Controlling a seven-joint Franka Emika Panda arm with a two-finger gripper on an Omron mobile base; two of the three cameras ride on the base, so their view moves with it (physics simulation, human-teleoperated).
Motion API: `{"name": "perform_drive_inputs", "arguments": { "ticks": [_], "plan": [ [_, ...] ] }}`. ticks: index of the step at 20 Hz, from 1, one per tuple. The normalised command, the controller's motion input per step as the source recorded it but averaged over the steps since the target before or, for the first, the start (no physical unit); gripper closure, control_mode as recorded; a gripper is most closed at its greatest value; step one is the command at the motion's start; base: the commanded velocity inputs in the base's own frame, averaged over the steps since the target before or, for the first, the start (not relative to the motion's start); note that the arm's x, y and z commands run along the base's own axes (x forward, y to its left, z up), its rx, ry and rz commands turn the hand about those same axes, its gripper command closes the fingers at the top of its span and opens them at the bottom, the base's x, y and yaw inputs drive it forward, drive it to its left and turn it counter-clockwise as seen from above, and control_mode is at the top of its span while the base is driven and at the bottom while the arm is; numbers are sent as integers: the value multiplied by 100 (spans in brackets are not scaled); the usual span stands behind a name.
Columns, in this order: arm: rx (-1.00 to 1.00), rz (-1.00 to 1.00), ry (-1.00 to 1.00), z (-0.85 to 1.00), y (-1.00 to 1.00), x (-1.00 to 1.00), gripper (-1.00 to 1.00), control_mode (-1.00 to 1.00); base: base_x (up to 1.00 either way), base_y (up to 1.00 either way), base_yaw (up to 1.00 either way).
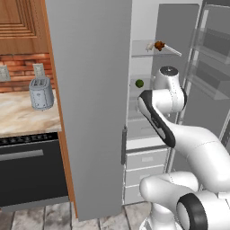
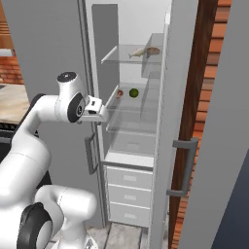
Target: Gather the mushroom and lime from the fridge and place them on a tray on the dining counter. Then gather the chicken drumstick and fish from the fridge and place them on the other tray.
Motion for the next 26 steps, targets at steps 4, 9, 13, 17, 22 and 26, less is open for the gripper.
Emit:
{"name": "perform_drive_inputs", "arguments": {
  "ticks": [4, 9, 13, 17, 22, 26],
  "plan": [
    [0, 0, 0, 0, 0, 0, -100, -100, 0, 0, 0],
    [0, 0, 0, 0, 0, 0, -100, -100, 0, 0, 0],
    [0, 0, 0, 0, 0, 0, -100, -100, 0, 0, 0],
    [0, 0, 0, 0, 0, 0, -100, -100, 0, 0, 0],
    [0, 0, 0, 0, 0, 0, -100, -100, 0, 0, 0],
    [0, 0, 0, 0, 0, 0, -100, -100, 0, 0, 0]
  ]
}}
